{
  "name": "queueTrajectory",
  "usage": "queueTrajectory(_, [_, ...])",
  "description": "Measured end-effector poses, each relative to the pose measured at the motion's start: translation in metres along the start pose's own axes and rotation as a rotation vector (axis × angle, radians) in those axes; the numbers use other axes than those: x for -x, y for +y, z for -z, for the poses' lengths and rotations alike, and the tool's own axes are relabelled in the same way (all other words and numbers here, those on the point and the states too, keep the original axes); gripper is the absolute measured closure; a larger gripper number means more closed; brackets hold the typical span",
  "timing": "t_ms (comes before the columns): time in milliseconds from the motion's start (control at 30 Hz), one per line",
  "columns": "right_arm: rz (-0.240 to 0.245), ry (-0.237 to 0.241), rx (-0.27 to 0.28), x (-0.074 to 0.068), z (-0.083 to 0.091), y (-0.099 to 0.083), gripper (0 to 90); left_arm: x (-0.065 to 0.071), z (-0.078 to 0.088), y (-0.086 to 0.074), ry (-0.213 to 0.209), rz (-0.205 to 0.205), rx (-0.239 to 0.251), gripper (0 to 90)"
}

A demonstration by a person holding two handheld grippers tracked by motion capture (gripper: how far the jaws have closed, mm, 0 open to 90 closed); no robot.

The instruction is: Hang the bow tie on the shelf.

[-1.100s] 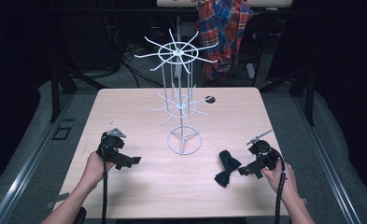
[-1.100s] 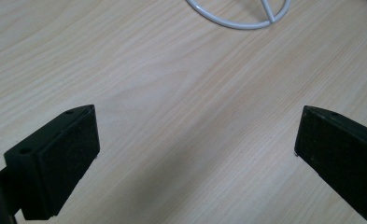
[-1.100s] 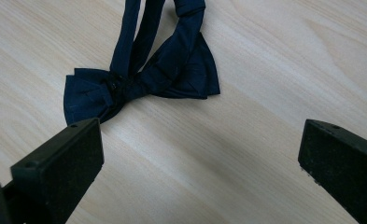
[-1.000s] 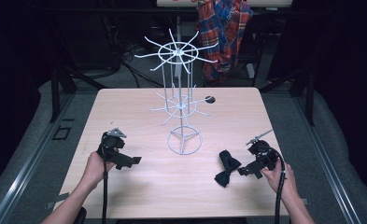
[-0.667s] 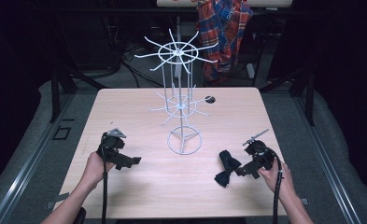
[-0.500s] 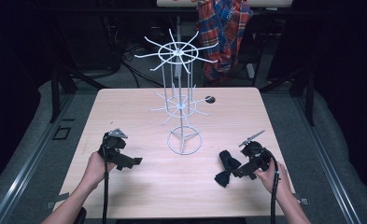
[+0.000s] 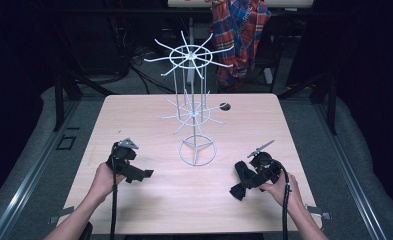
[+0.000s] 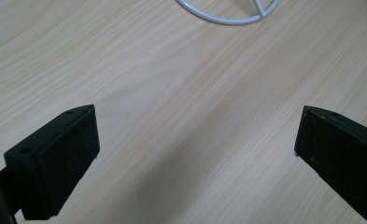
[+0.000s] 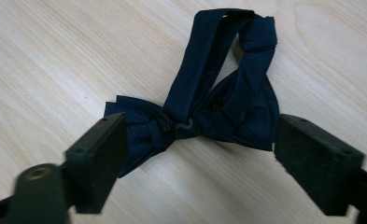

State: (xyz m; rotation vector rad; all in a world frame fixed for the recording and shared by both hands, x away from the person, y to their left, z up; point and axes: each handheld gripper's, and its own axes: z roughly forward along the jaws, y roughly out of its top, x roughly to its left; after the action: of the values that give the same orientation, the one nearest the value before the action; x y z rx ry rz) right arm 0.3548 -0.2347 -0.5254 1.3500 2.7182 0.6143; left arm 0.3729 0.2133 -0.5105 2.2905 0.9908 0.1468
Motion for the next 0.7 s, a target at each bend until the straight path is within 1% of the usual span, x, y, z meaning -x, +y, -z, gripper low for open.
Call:
queueTrajectory(67, [0.004, -0.001, -0.001, 0.000, -0.001, 0.001, 22.2, 0.000, 0.000, 0.000, 0.000, 0.000, 0.000, 0.1])
queueTrajectory(100, [-0.001, -0.004, 0.003, -0.002, -0.005, 0.002, 24.6, 0.000, 0.000, 0.000, 0.001, 0.000, -0.002, 0.1])
queueTrajectory(133, [-0.001, -0.009, -0.004, -0.003, -0.006, 0.003, 26.2, 0.000, -0.001, 0.000, 0.000, 0.000, -0.005, 0.1])
queueTrajectory(167, [0.007, -0.030, -0.022, -0.004, -0.008, 0.005, 28.1, 0.001, -0.001, 0.000, -0.001, 0.000, -0.007, 0.1])
queueTrajectory(200, [0.002, -0.037, -0.034, -0.005, -0.009, 0.006, 29.3, 0.001, -0.001, 0.000, -0.001, 0.000, -0.007, 0.2])
queueTrajectory(233, [-0.017, -0.045, -0.014, -0.008, -0.014, 0.007, 29.3, 0.001, -0.001, 0.000, 0.002, -0.002, -0.009, 0.1])
queueTrajectory(267, [-0.017, -0.045, -0.014, -0.008, -0.014, 0.007, 31.0, 0.002, -0.002, 0.000, 0.001, -0.002, -0.010, 0.1])
queueTrajectory(300, [-0.006, -0.070, -0.053, -0.009, -0.016, 0.010, 33.2, 0.002, -0.002, 0.000, 0.002, -0.003, -0.010, 0.2])
queueTrajectory(333, [-0.006, -0.070, -0.053, -0.009, -0.016, 0.010, 33.2, 0.002, -0.002, 0.000, 0.002, -0.003, -0.010, 0.1])
queueTrajectory(367, [0.005, -0.089, -0.075, -0.009, -0.019, 0.012, 33.9, 0.002, -0.002, 0.000, 0.003, -0.006, -0.014, 0.2])
queueTrajectory(433, [0.003, -0.090, -0.082, -0.011, -0.021, 0.012, 36.0, 0.001, -0.003, 0.000, 0.003, -0.008, -0.018, 0.2])
queueTrajectory(567, [0.005, -0.074, -0.074, -0.012, -0.022, 0.013, 43.6, 0.003, -0.003, 0.000, 0.006, -0.010, -0.016, 0.2])
queueTrajectory(600, [0.005, -0.074, -0.074, -0.012, -0.022, 0.013, 43.6, 0.003, -0.003, 0.000, 0.006, -0.010, -0.016, 0.1])
queueTrajectory(633, [0.010, -0.074, -0.073, -0.012, -0.022, 0.013, 46.4, 0.003, -0.003, 0.000, 0.005, -0.012, -0.019, 0.1])
queueTrajectory(700, [0.013, -0.073, -0.073, -0.013, -0.022, 0.013, 48.8, 0.003, -0.003, 0.000, 0.006, -0.008, -0.018, 0.2])
